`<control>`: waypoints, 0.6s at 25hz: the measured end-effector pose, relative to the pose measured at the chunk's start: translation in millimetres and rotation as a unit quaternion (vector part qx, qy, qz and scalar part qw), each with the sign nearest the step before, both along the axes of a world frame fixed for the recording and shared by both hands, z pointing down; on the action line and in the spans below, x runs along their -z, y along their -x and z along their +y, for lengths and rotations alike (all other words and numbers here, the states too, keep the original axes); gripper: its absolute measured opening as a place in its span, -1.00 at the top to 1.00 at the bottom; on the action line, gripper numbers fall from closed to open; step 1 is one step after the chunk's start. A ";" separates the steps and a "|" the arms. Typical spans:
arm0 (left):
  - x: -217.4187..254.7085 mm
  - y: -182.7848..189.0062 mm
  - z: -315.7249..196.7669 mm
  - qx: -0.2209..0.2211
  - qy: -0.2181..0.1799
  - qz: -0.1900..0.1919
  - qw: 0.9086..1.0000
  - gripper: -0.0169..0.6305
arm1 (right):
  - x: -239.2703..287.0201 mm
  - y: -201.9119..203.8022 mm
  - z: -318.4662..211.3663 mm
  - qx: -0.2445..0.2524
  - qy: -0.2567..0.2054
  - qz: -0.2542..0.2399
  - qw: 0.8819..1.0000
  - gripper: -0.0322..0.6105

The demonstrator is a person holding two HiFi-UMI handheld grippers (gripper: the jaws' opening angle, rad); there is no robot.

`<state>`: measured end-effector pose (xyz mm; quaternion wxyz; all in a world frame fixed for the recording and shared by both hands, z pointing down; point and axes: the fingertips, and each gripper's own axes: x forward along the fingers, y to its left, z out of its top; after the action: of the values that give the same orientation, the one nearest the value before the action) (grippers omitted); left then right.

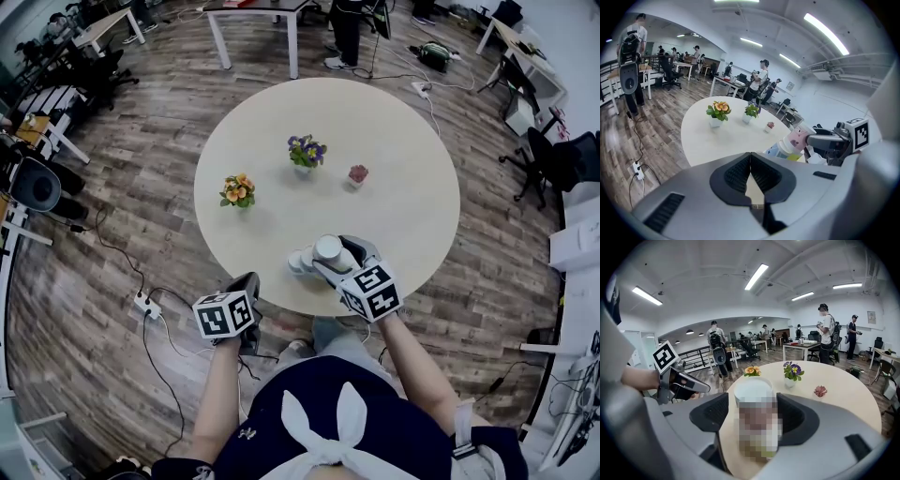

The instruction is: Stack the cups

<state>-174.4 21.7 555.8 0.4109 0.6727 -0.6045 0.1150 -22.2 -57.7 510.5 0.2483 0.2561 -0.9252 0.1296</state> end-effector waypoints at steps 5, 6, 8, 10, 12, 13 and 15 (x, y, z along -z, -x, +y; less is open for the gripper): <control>-0.6 -0.1 1.6 -0.001 0.002 -0.001 1.000 0.88 | -4.6 -1.1 4.2 0.001 0.006 0.005 1.000 -0.14; -0.6 -0.1 1.8 -0.001 0.001 -0.001 1.000 0.88 | -4.8 -1.8 4.7 0.001 0.006 0.006 1.000 -0.14; -0.1 -0.6 2.0 -0.002 0.000 -0.002 1.000 0.88 | -4.9 -3.5 5.4 -0.001 0.006 0.006 1.000 -0.15; 0.7 -1.7 2.1 -0.004 0.000 -0.005 1.000 0.88 | -4.9 -6.0 5.7 -0.005 0.005 0.006 1.000 -0.15; 0.3 -3.1 2.9 -0.008 0.000 -0.014 1.000 0.88 | -5.6 -8.8 6.3 -0.008 0.004 0.007 1.000 -0.15; -0.3 -4.1 3.6 -0.011 0.000 -0.020 1.000 0.88 | -6.3 -10.5 7.0 -0.010 0.004 0.007 1.000 -0.15; -1.6 -7.0 5.2 -0.016 0.000 -0.027 1.000 0.88 | -7.9 -14.4 9.3 -0.015 0.004 0.007 1.000 -0.15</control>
<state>-167.4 26.9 557.4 0.3924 0.6790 -0.6047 0.1390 -7.7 -48.4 518.4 0.2540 0.2697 -0.9189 0.1357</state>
